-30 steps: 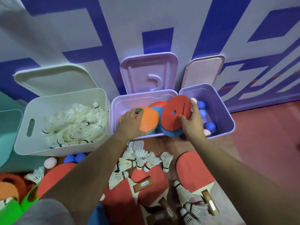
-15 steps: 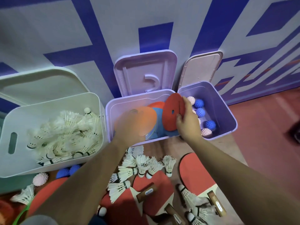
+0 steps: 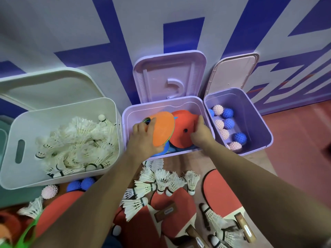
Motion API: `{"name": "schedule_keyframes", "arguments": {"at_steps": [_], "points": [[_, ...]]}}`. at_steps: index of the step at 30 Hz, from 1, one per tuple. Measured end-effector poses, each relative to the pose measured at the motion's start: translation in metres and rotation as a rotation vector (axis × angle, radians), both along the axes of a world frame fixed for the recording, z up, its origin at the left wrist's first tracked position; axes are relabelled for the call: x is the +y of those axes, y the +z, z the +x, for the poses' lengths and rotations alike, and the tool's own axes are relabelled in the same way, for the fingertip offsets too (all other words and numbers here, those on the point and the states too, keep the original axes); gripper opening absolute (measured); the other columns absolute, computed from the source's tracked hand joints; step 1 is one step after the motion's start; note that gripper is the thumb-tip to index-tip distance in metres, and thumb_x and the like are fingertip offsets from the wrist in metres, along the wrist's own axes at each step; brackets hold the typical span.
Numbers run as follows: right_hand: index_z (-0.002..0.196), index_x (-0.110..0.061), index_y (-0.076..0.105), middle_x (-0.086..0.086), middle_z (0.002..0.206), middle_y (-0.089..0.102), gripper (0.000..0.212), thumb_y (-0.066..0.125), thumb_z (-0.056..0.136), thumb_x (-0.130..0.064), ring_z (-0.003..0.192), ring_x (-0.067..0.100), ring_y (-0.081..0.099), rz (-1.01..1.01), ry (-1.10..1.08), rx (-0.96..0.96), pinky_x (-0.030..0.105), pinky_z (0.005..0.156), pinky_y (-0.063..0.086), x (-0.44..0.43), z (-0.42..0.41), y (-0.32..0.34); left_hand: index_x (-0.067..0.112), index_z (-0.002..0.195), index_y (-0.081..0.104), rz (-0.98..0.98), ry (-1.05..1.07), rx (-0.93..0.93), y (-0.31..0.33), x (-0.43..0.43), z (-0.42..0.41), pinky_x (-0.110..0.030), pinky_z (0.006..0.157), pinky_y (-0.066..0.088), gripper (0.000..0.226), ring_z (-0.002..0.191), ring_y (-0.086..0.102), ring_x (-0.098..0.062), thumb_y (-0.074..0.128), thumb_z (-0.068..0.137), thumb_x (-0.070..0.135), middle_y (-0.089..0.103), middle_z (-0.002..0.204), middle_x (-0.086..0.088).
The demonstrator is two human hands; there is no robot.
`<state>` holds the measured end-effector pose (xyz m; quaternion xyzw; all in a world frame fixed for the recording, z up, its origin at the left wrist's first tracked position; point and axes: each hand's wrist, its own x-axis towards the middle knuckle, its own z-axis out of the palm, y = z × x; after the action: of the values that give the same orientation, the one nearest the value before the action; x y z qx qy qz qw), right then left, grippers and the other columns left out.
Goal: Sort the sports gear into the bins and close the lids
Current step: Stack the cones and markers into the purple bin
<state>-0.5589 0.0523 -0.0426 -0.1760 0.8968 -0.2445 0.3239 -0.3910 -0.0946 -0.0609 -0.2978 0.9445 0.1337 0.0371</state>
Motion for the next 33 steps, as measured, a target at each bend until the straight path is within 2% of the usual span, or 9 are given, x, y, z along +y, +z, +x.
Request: {"name": "schedule_keyframes", "arguments": {"at_steps": [4, 7, 10, 13, 15, 17, 22, 28, 33], "points": [[0.147, -0.001, 0.017, 0.026, 0.134, 0.048, 0.066, 0.049, 0.090, -0.006, 0.120, 0.041, 0.051, 0.033, 0.102, 0.105, 0.038, 0.088, 0.041, -0.003, 0.000, 0.001, 0.026, 0.151, 0.026, -0.055, -0.058, -0.037, -0.008, 0.009, -0.002, -0.050, 0.091, 0.047, 0.109, 0.120, 0.038, -0.038, 0.073, 0.062, 0.067, 0.046, 0.125, -0.016], [0.136, 0.006, 0.032, 0.025, 0.133, 0.039, 0.050, 0.042, 0.086, 0.006, 0.124, 0.039, 0.043, 0.092, 0.226, 0.394, 0.036, 0.096, 0.041, 0.001, 0.003, -0.003, 0.031, 0.147, 0.034, -0.016, -0.047, -0.028, -0.013, 0.012, -0.001, -0.054, 0.099, 0.042, 0.108, 0.127, 0.035, -0.038, 0.053, 0.056, 0.087, 0.043, 0.129, -0.014], [0.143, 0.010, 0.025, 0.025, 0.141, 0.032, 0.059, 0.041, 0.087, 0.003, 0.131, 0.037, 0.035, 0.077, 0.274, 0.463, 0.036, 0.106, 0.036, 0.010, 0.009, -0.008, 0.044, 0.149, 0.023, 0.142, -0.043, -0.065, -0.015, 0.009, 0.003, -0.055, 0.117, 0.016, 0.100, 0.147, 0.005, -0.032, 0.029, 0.062, 0.092, 0.021, 0.154, -0.008], [0.139, 0.010, 0.036, 0.031, 0.151, 0.025, 0.052, 0.041, 0.089, -0.006, 0.144, 0.039, 0.019, 0.106, 0.363, 0.528, 0.043, 0.120, 0.015, 0.018, 0.016, -0.007, 0.051, 0.149, 0.009, 0.148, -0.074, -0.151, -0.010, 0.010, 0.008, -0.050, 0.118, -0.002, 0.068, 0.149, -0.015, -0.023, 0.033, 0.089, 0.071, -0.004, 0.163, 0.000], [0.133, 0.006, 0.045, 0.029, 0.151, 0.027, 0.045, 0.044, 0.093, -0.015, 0.143, 0.038, 0.020, 0.016, 0.353, 0.468, 0.041, 0.121, 0.013, 0.026, 0.021, 0.001, 0.044, 0.151, 0.016, 0.117, -0.089, -0.110, -0.002, 0.014, 0.015, -0.048, 0.118, 0.000, 0.062, 0.150, -0.010, -0.025, 0.040, 0.095, 0.057, -0.003, 0.163, -0.004], [0.125, 0.002, 0.051, 0.025, 0.147, 0.033, 0.039, 0.049, 0.095, -0.022, 0.137, 0.038, 0.032, -0.092, 0.313, 0.415, 0.040, 0.115, 0.027, 0.038, 0.026, 0.009, 0.030, 0.148, 0.035, 0.137, -0.047, 0.017, 0.010, 0.022, 0.022, -0.045, 0.119, 0.012, 0.061, 0.148, 0.010, -0.032, 0.041, 0.091, 0.052, 0.016, 0.160, -0.010], [0.110, 0.004, 0.061, 0.025, 0.123, 0.053, 0.032, 0.054, 0.091, -0.020, 0.120, 0.038, 0.049, -0.255, 0.211, 0.397, 0.041, 0.105, 0.038, 0.089, 0.051, 0.034, 0.009, 0.123, 0.061, 0.250, 0.120, 0.288, 0.040, 0.066, 0.049, -0.041, 0.101, 0.044, 0.047, 0.116, 0.051, -0.031, 0.049, 0.086, 0.034, 0.050, 0.124, -0.014], [0.108, 0.003, 0.063, 0.019, 0.110, 0.058, 0.026, 0.060, 0.088, -0.013, 0.114, 0.035, 0.051, -0.287, 0.229, 0.337, 0.039, 0.102, 0.040, 0.161, 0.103, 0.049, 0.008, 0.110, 0.065, 0.269, 0.171, 0.357, 0.037, 0.158, 0.108, -0.038, 0.093, 0.047, 0.037, 0.103, 0.058, -0.030, 0.049, 0.085, 0.031, 0.055, 0.110, -0.011], [0.110, -0.005, 0.060, 0.013, 0.108, 0.053, 0.023, 0.057, 0.091, -0.018, 0.107, 0.033, 0.053, -0.244, 0.287, 0.243, 0.036, 0.094, 0.039, 0.216, 0.139, 0.026, 0.010, 0.109, 0.064, 0.333, 0.268, 0.236, 0.024, 0.222, 0.141, -0.036, 0.087, 0.048, 0.024, 0.100, 0.058, -0.024, 0.062, 0.086, 0.015, 0.057, 0.109, -0.007]]}}
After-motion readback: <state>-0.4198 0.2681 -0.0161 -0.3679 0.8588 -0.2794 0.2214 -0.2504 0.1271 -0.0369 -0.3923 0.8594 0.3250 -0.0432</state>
